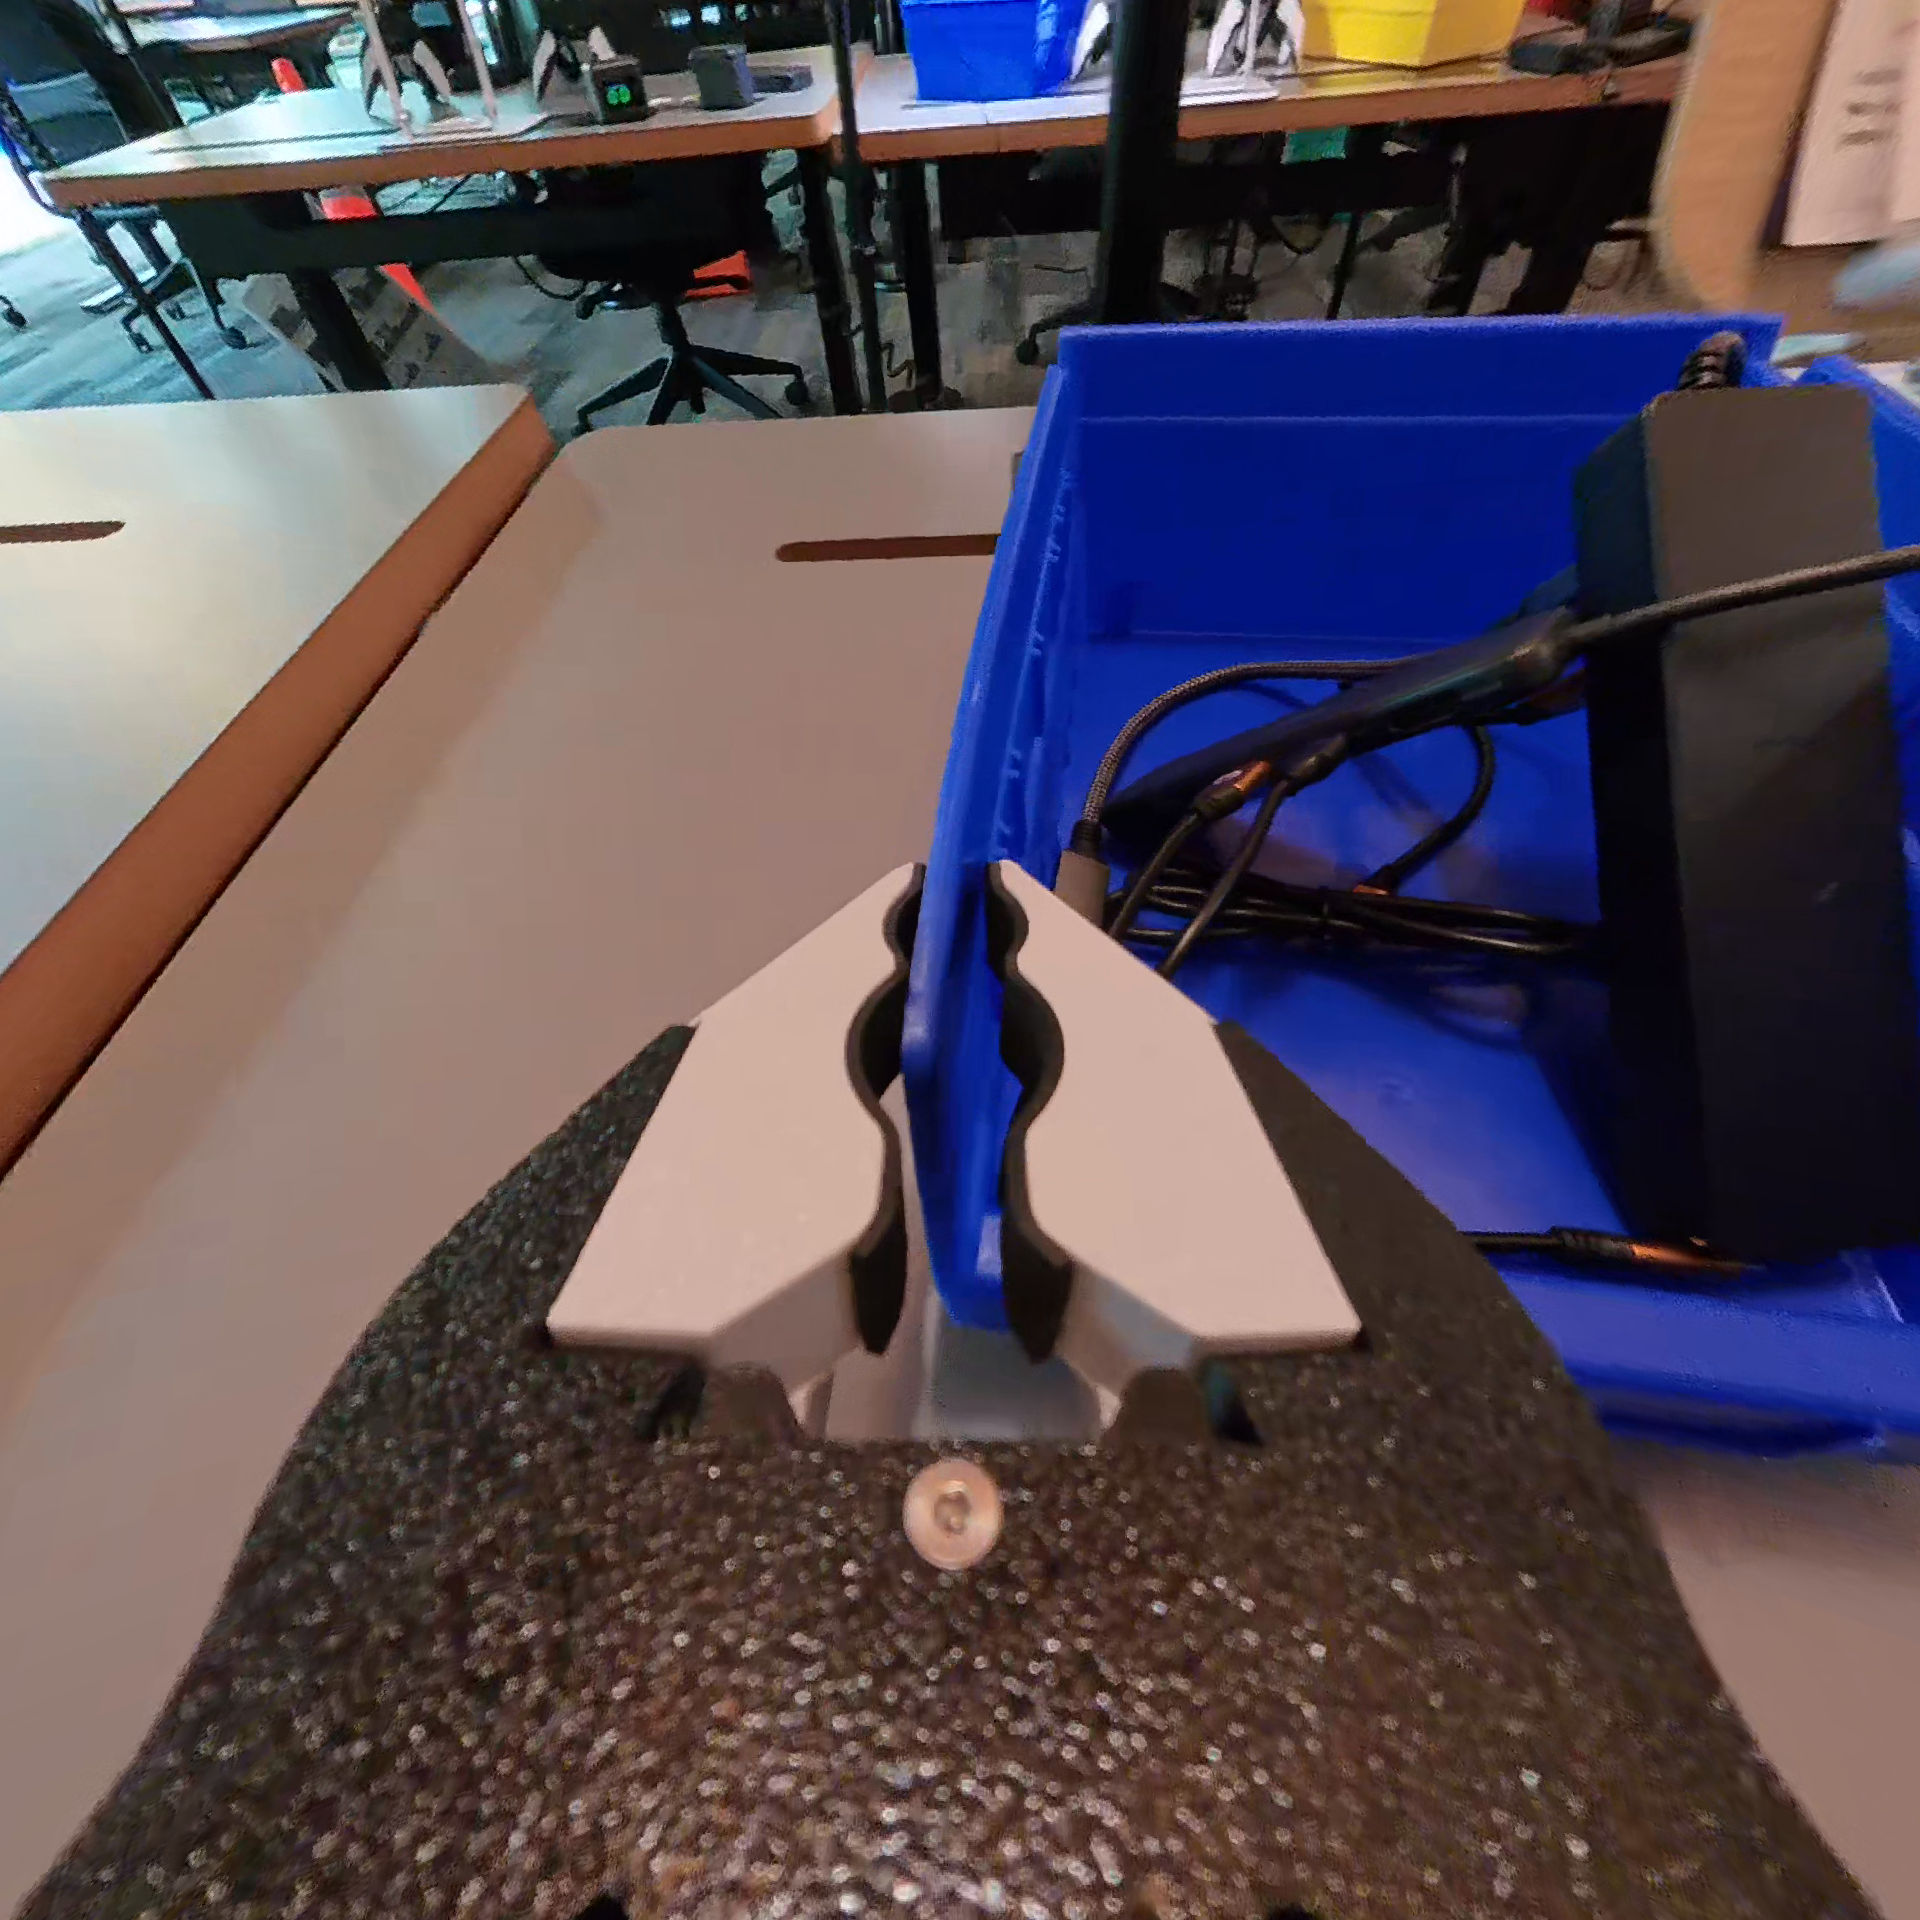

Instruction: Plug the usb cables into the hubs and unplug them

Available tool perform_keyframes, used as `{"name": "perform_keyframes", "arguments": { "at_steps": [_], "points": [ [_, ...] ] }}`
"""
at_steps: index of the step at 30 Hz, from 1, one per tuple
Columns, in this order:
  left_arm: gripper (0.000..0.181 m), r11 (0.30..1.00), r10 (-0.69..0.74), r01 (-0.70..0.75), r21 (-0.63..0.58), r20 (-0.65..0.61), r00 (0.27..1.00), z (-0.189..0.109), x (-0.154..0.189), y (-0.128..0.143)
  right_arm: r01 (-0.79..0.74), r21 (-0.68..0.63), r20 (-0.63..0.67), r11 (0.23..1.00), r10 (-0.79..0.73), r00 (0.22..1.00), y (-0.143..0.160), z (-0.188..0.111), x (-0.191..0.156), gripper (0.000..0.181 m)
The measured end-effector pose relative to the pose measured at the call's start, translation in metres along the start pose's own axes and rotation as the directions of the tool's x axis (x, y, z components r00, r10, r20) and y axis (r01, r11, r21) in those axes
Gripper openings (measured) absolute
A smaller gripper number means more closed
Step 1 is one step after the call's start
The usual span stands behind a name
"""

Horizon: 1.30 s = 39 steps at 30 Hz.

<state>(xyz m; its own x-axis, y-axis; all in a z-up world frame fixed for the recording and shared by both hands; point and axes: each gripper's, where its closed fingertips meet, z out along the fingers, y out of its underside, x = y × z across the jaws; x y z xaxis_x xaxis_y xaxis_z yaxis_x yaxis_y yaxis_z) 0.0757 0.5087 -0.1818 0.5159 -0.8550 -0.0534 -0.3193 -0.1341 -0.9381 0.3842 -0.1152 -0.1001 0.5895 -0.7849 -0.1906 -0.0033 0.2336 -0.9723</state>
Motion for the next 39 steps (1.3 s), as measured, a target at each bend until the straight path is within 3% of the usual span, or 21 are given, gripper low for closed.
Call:
{"name": "perform_keyframes", "arguments": {
  "at_steps": [7, 9, 12, 14, 17, 22, 27, 32, 34, 37, 39],
  "points": [
    [0.009, 0.992, 0.121, -0.119, -0.037, 0.043, 0.992, 0.011, -0.020, -0.006, 0.073, -0.051, 0.208, 0.996, -0.061, 0.976, 0.020, 0.012, -0.087, 0.063],
    [0.014, 0.984, 0.177, -0.178, -0.004, 0.106, 0.978, 0.000, -0.023, -0.024, 0.100, -0.057, 0.246, 0.993, -0.083, 0.966, 0.031, 0.012, -0.105, 0.061],
    [0.014, 0.963, 0.235, -0.244, 0.114, 0.090, 0.968, -0.023, 0.006, -0.065, 0.121, -0.062, 0.300, 0.991, -0.097, 0.949, 0.043, 0.013, -0.132, 0.060],
    [0.014, 0.965, 0.245, -0.239, 0.109, -0.041, 0.969, -0.027, 0.046, -0.075, 0.105, -0.031, 0.332, 0.994, -0.089, 0.939, 0.045, 0.013, -0.150, 0.059],
    [0.040, 0.970, 0.150, -0.191, -0.153, -0.244, 0.958, -0.011, 0.099, -0.048, 0.104, 0.013, 0.374, 0.994, -0.101, 0.922, 0.055, 0.011, -0.175, 0.058],
    [0.059, 0.952, 0.146, -0.180, -0.248, -0.149, 0.978, 0.034, 0.125, -0.037, 0.173, 0.058, 0.431, 0.983, -0.181, 0.884, 0.069, 0.003, -0.200, 0.057],
    [0.081, 0.928, -0.018, -0.021, -0.372, -0.100, 0.995, 0.064, 0.136, -0.015, 0.127, 0.125, 0.422, 0.984, -0.169, 0.891, 0.057, -0.002, -0.192, 0.055],
    [0.079, 0.885, 0.008, -0.036, -0.465, -0.063, 0.998, 0.079, 0.134, 0.014, 0.068, 0.124, 0.424, 0.990, -0.115, 0.898, 0.054, 0.000, -0.184, 0.052],
    [0.063, 0.891, 0.040, -0.087, -0.445, -0.114, 0.993, 0.080, 0.140, 0.014, 0.078, 0.128, 0.427, 0.989, -0.126, 0.895, 0.054, 0.000, -0.186, 0.052],
    [0.061, 0.873, 0.136, -0.190, -0.449, -0.150, 0.979, 0.076, 0.138, 0.014, 0.093, 0.135, 0.433, 0.987, -0.143, 0.890, 0.055, -0.001, -0.189, 0.052],
    [0.060, 0.876, 0.128, -0.200, -0.438, -0.189, 0.974, 0.072, 0.139, 0.009, 0.088, 0.136, 0.434, 0.987, -0.139, 0.890, 0.054, -0.001, -0.188, 0.052]
  ]
}}
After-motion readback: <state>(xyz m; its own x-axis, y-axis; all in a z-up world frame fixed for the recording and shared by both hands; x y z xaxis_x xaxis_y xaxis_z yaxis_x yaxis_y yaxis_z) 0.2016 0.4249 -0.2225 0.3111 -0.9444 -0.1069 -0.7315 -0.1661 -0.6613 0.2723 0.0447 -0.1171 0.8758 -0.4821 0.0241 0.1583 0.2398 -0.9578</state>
